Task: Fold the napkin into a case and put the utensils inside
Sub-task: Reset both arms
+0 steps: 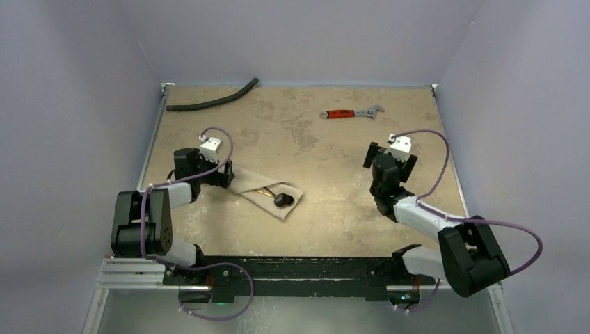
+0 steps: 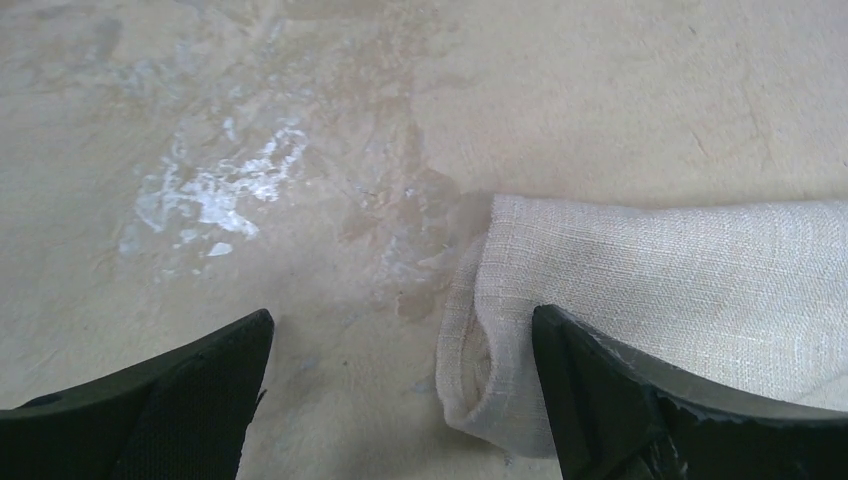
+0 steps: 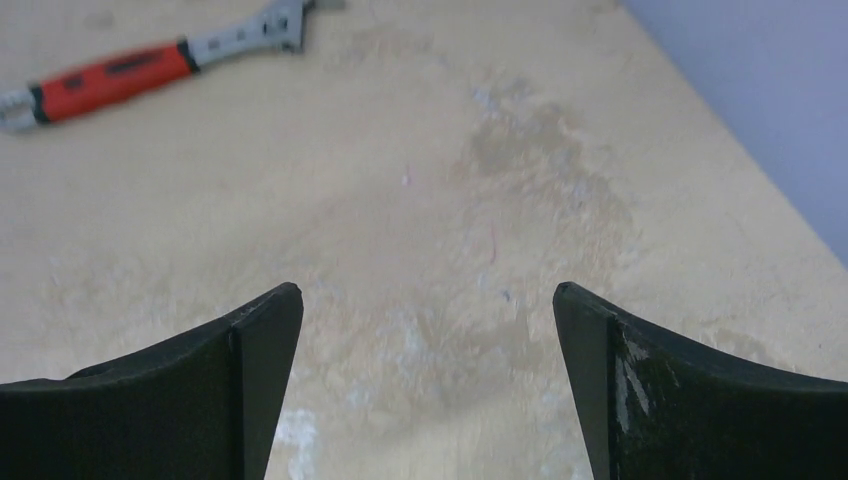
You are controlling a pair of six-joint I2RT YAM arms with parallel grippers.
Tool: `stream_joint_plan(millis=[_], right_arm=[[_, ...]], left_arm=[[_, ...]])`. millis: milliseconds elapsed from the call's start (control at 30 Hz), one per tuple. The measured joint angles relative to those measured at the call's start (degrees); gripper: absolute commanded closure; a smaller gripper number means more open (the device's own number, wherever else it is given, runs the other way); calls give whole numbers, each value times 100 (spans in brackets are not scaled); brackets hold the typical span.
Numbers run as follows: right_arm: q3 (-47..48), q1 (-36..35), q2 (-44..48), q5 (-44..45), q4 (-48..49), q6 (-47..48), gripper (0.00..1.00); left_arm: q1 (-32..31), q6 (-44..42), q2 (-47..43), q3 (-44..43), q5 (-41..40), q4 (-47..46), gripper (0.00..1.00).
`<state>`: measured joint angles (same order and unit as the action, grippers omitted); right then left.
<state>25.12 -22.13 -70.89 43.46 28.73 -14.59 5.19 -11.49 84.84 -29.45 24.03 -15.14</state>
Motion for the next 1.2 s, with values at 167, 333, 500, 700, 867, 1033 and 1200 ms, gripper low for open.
stream_joint_plan(millis=[167,333,500,700,867,1033,1200], right_arm=[[-251,348,20,203,1434,315,1],[-638,682,-111,140,2382,570,1],[-1056,1102,-352,-289,3399,763,1],[-1034,1390,-1056,-907,4321,804,1],[-979,1506,-1537,-1373,4795,831,1],[-1132,1567,-1816,-2291,5501,1246,1],[-1021,1786,-1947,-2981,5423,1272,1]], left_arm=[[0,343,-42,627,-289,-1460,1],[0,660,-177,1364,-339,-3145,1],[0,787,195,1932,-109,-5025,1],[0,898,588,2177,-160,-6137,1],[-4,1093,955,2291,-579,-6911,1],[-48,1191,1248,2371,-837,-6852,2],[-83,1237,1189,1751,-1016,-6441,1]])
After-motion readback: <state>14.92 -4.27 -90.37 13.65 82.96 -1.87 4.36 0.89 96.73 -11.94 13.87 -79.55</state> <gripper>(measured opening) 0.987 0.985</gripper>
